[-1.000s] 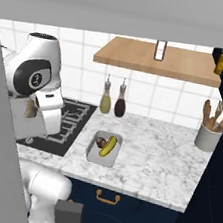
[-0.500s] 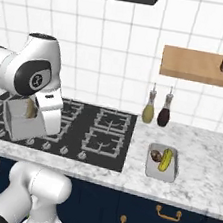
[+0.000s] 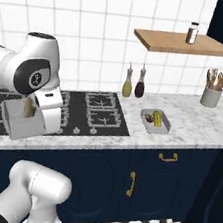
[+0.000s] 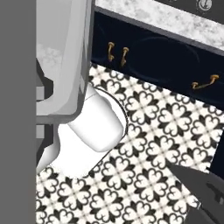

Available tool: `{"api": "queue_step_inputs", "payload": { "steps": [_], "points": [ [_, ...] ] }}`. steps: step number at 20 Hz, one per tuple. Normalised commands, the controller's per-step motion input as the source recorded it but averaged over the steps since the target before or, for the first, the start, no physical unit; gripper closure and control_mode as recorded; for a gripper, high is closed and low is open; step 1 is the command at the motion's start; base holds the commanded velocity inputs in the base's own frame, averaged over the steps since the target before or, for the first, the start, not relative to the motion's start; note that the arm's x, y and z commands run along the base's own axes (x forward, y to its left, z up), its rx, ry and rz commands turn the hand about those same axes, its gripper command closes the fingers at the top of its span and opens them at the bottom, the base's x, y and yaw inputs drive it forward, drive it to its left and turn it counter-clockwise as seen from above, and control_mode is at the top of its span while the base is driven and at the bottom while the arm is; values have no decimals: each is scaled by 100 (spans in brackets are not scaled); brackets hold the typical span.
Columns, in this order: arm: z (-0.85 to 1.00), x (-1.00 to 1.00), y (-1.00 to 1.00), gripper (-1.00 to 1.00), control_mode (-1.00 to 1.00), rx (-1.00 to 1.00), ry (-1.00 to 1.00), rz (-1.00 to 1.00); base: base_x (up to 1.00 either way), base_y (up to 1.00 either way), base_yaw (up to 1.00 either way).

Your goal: Take the meat container that has the fish and place it on the second highest rack of the freezer. Then take the vegetable container that has the mushroom and cucumber and place it on the highest rack of the freezer.

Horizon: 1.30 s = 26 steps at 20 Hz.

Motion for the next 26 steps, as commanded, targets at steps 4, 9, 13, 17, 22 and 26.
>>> {"api": "queue_step_inputs", "payload": {
  "steps": [4, 9, 13, 17, 22, 26],
  "points": [
    [0, 0, 0, 100, 100, 0, 0, 0, -94, 19, -79],
    [0, 0, 0, 100, 100, 0, 0, 0, -99, 10, -76],
    [0, 0, 0, 100, 100, 0, 0, 0, -68, -12, -70],
    [0, 0, 0, 100, 100, 0, 0, 0, -5, -49, -70],
    [0, 0, 0, 100, 100, 0, 0, 0, 21, -55, -67],
    [0, 0, 0, 100, 100, 0, 0, 0, 35, -48, -64]
  ]
}}
